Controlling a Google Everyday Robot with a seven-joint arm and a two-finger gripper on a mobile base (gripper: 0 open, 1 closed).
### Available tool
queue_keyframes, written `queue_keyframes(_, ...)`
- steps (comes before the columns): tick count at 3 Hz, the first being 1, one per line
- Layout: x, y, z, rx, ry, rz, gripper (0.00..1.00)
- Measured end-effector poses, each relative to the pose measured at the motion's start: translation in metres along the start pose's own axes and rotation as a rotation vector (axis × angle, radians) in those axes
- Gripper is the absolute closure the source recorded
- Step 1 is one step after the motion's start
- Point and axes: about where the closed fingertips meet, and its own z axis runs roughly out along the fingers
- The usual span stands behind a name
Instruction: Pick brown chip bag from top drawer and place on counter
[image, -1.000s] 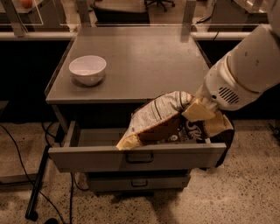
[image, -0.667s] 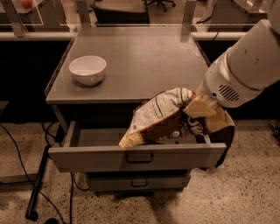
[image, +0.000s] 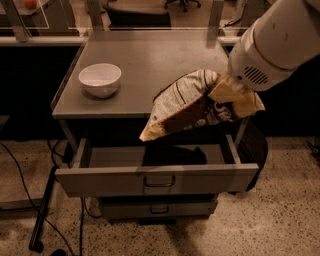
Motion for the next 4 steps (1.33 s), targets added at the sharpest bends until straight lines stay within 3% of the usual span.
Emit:
queue_keyframes(2, -0.033, -0.065, 0.025, 0.124, -0.117, -0.091, 1.0)
queue_keyframes(3, -0.051, -0.091, 0.043, 0.152, -0.187, -0.111, 1.0)
queue_keyframes(4, -0.063, -0.113, 0.063, 0.161, -0.245, -0.091, 1.0)
